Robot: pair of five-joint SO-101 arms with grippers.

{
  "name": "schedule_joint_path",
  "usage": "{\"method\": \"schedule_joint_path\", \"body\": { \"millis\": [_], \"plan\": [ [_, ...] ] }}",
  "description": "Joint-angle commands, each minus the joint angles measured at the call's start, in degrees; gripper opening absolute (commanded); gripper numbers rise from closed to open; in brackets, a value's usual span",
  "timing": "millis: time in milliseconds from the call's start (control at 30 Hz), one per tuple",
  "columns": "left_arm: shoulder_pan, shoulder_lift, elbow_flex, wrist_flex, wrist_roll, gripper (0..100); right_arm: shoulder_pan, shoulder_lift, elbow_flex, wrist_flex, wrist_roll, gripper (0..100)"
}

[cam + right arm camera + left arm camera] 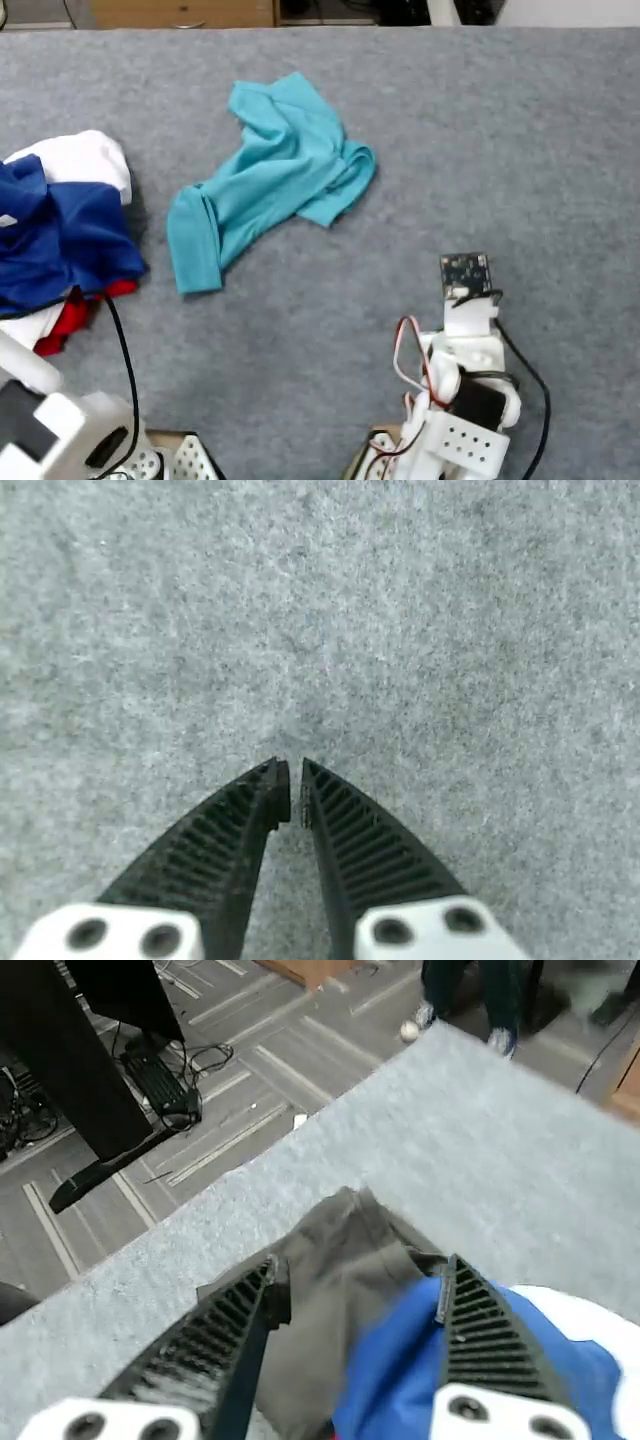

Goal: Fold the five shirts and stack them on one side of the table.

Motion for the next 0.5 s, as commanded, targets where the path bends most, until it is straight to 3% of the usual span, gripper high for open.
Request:
{"method": "schedule_joint_path", "body": {
  "millis": [0,467],
  "plan": [
    [1.0,-6.5,-1.8,6.2,1.8,24,1.1,-6.5,0.0,0.3,-0.3,4.1],
    [11.4,-15.8,10.6,23.7,1.6,24,-0.3,-6.5,0.0,0.3,-0.3,4.2]
  ]
}}
